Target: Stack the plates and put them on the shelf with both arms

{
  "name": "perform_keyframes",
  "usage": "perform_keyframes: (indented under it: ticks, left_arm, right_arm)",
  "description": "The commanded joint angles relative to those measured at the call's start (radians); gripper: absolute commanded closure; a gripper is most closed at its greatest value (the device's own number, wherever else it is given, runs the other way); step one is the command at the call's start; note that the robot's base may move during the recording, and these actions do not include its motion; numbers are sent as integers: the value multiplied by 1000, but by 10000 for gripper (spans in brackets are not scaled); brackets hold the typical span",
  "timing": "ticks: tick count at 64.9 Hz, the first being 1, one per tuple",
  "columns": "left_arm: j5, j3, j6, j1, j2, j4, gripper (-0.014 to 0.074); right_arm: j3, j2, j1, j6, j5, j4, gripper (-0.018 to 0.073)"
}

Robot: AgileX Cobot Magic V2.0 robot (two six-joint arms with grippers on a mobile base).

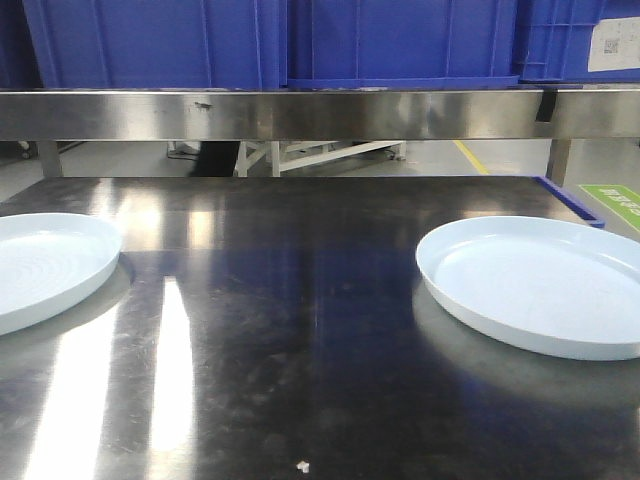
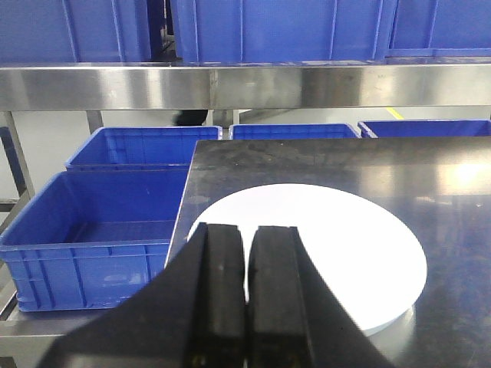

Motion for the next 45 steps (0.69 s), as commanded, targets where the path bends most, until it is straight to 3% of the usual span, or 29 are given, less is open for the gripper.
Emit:
perform_keyframes:
  ticks: [1, 45]
  left_arm:
    - [-79, 2, -2, 0, -23, 0, 511]
    - [-79, 2, -2, 0, -23, 0, 511]
  right_arm:
    - [2, -18, -5, -7, -79, -11, 544]
    - [2, -18, -5, -7, -79, -11, 544]
